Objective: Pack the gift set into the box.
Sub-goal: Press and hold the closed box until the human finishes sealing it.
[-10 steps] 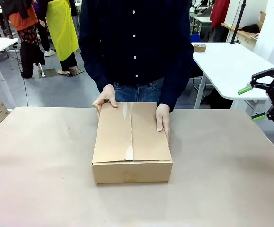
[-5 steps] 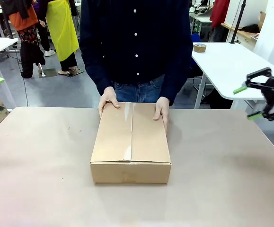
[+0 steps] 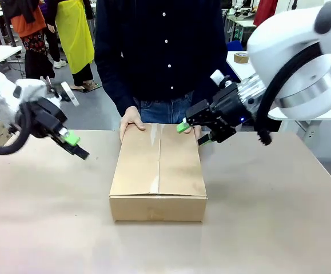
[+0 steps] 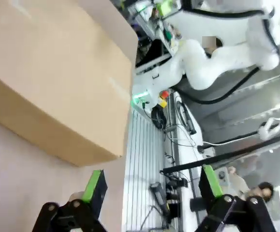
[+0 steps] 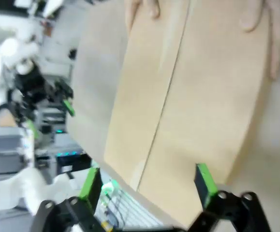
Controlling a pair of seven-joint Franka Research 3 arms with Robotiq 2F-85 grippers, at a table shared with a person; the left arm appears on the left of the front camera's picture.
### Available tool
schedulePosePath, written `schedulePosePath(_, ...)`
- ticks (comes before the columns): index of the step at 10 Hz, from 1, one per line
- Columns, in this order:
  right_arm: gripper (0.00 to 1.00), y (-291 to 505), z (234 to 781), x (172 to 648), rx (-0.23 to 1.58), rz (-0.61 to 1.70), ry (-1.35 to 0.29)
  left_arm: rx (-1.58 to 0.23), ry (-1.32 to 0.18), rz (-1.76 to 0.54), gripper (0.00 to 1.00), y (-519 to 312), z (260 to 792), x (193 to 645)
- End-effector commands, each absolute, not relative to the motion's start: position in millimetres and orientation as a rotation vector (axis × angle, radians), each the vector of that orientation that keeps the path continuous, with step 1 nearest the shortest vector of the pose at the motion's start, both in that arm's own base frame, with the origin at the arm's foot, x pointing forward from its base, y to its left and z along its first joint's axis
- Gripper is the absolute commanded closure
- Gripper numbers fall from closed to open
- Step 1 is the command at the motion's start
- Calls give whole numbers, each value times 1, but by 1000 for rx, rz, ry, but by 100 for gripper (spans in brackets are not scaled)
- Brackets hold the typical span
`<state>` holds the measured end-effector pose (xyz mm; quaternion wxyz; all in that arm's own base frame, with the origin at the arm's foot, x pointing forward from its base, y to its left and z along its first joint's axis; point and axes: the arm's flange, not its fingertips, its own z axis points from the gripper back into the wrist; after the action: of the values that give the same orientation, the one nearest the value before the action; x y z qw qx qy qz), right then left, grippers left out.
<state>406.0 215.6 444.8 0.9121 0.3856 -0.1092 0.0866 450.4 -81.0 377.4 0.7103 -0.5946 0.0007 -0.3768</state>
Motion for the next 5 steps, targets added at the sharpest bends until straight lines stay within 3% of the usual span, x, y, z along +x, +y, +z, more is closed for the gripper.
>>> schedulePosePath(1,0,169,465,412,763,18,-181,-1302,15,-813,0,-78,397,447)
schedulePosePath(2,0,216,445,406,795,178,-225,-1302,15,-813,0,-78,397,447)
schedulePosePath(3,0,237,439,421,1051,769,-122,-1321,-2,-830,0,-77,375,452)
schedulePosePath(4,0,244,417,440,1154,1029,-269,-1464,-210,-904,0,-87,374,460)
schedulePosePath(5,0,229,392,441,1353,1474,-192,-1475,-558,-974,0,-89,369,467)
